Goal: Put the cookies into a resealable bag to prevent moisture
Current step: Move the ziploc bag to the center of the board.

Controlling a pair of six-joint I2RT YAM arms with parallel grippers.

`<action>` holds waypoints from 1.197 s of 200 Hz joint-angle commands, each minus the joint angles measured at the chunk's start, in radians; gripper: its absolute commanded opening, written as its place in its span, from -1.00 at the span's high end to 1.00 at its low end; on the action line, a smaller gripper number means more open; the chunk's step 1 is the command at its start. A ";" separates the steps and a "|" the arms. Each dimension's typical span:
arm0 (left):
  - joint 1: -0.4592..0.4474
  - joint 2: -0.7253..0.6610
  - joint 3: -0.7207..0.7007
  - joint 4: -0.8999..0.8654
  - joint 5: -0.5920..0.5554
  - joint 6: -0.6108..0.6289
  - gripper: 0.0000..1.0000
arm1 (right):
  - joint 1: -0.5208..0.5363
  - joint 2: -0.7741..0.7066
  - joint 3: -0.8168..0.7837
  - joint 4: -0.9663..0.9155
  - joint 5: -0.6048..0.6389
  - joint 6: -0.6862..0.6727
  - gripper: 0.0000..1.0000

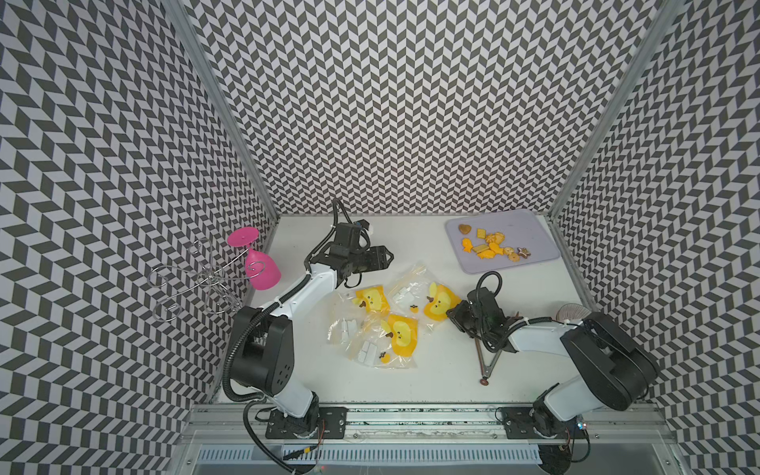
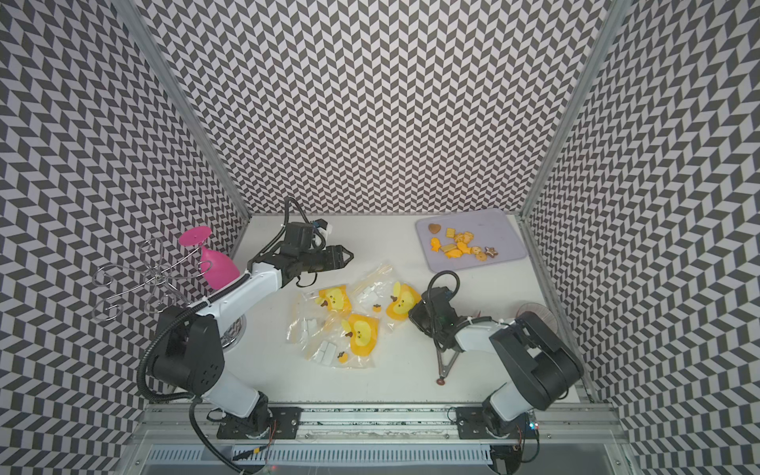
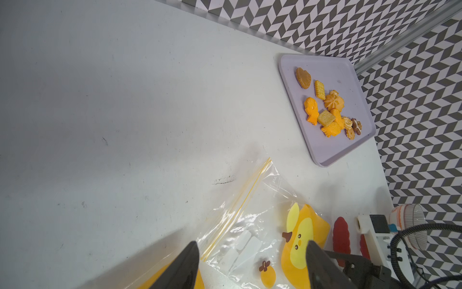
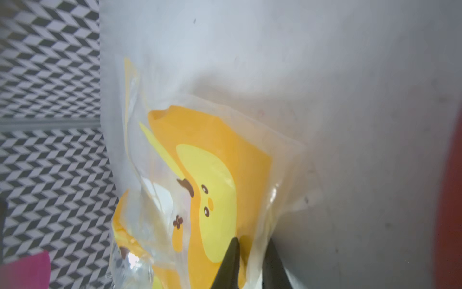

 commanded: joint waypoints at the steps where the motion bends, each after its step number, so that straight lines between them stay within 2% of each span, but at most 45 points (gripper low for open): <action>1: 0.024 0.023 0.029 0.012 0.037 -0.017 -0.31 | -0.043 0.039 0.053 0.022 0.027 -0.083 1.00; 45: 0.033 0.107 0.091 0.002 0.053 -0.002 -0.24 | -0.180 0.124 0.185 -0.123 -0.078 -0.361 1.00; 77: 0.036 0.225 0.185 -0.023 0.087 0.028 -0.14 | -0.278 0.181 0.277 -0.253 -0.139 -0.562 1.00; 123: 0.031 0.405 0.332 -0.083 0.145 0.102 0.00 | -0.311 0.307 0.449 -0.413 -0.161 -0.817 1.00; 158: 0.031 0.488 0.410 -0.153 0.108 0.144 0.10 | -0.317 0.350 0.518 -0.447 -0.109 -0.910 1.00; 239: 0.008 0.583 0.457 -0.188 0.092 0.187 0.30 | -0.333 0.372 0.539 -0.450 -0.135 -0.942 1.00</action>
